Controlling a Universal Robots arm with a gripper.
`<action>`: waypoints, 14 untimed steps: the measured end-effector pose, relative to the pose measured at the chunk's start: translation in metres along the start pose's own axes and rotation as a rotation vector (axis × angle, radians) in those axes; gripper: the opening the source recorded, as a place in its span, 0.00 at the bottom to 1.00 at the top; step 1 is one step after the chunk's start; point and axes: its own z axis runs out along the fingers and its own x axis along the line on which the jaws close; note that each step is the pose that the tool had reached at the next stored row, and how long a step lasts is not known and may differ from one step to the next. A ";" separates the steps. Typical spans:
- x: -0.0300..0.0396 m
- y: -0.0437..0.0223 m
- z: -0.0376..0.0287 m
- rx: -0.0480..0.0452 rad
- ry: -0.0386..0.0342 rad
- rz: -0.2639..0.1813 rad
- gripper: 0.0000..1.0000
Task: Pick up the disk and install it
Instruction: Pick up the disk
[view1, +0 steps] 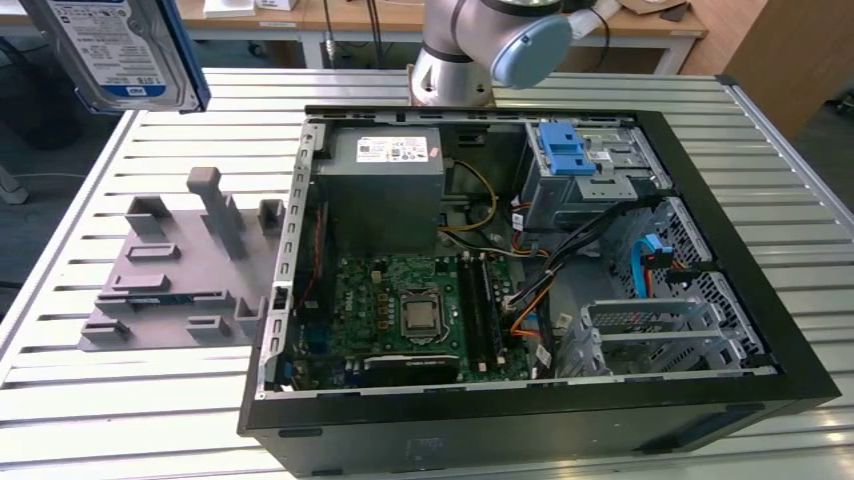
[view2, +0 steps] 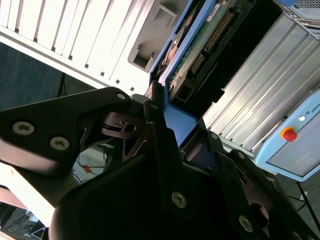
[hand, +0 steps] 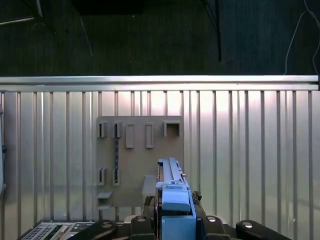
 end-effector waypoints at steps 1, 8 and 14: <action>0.0007 -0.0010 0.0001 0.0001 0.0000 0.000 0.37; 0.0047 -0.0092 0.0000 0.0001 0.0000 0.000 0.37; 0.0089 -0.0169 -0.0001 0.0000 0.0000 0.000 0.37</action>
